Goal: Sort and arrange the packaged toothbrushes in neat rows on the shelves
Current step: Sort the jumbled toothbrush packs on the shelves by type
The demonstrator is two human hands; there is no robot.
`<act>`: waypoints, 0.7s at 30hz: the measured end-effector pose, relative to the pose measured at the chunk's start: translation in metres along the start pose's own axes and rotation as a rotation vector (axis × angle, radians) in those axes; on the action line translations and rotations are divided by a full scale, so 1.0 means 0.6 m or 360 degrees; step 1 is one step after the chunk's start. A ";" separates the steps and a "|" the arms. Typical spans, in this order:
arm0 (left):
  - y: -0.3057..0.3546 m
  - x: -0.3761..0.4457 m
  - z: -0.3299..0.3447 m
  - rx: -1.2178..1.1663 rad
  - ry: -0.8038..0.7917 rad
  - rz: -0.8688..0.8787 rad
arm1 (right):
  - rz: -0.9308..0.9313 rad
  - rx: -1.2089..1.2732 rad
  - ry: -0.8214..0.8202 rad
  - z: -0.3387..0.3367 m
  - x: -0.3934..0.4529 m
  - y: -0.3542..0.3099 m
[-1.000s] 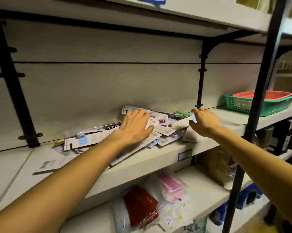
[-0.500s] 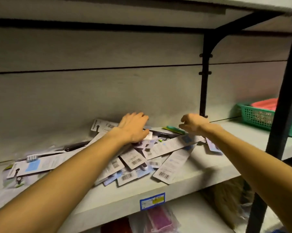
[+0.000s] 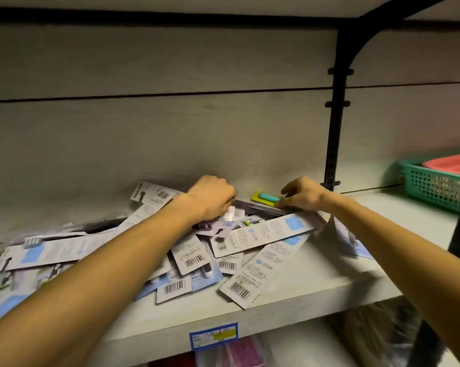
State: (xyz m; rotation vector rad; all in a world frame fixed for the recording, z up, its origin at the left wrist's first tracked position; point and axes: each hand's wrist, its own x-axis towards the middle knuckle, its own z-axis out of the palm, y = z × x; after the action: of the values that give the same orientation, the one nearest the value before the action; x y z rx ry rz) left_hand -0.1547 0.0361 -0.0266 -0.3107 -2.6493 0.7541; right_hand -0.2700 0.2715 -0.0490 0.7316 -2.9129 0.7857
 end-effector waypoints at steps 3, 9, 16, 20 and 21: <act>-0.001 -0.005 -0.011 0.0134 0.0095 0.0001 | -0.0069 0.0192 0.0138 -0.009 0.004 -0.005; -0.060 -0.028 -0.035 0.0041 0.0294 -0.0198 | -0.0243 0.0554 0.0578 -0.041 0.012 -0.048; -0.129 -0.107 -0.036 -0.0548 0.0500 -0.0693 | -0.0458 0.1011 0.0928 -0.048 0.001 -0.126; -0.152 -0.149 -0.030 -0.1244 0.0645 -0.1060 | -0.0595 0.1252 0.0940 -0.034 -0.014 -0.186; -0.156 -0.159 -0.032 -0.1443 0.0699 -0.1147 | -0.0639 0.1289 0.0907 -0.027 -0.019 -0.203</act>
State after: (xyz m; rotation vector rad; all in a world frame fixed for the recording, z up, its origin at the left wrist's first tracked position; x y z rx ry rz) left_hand -0.0707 -0.0621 0.0119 0.2405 -2.2353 -0.6774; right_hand -0.2061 0.1916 0.0204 0.8832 -1.8165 1.7632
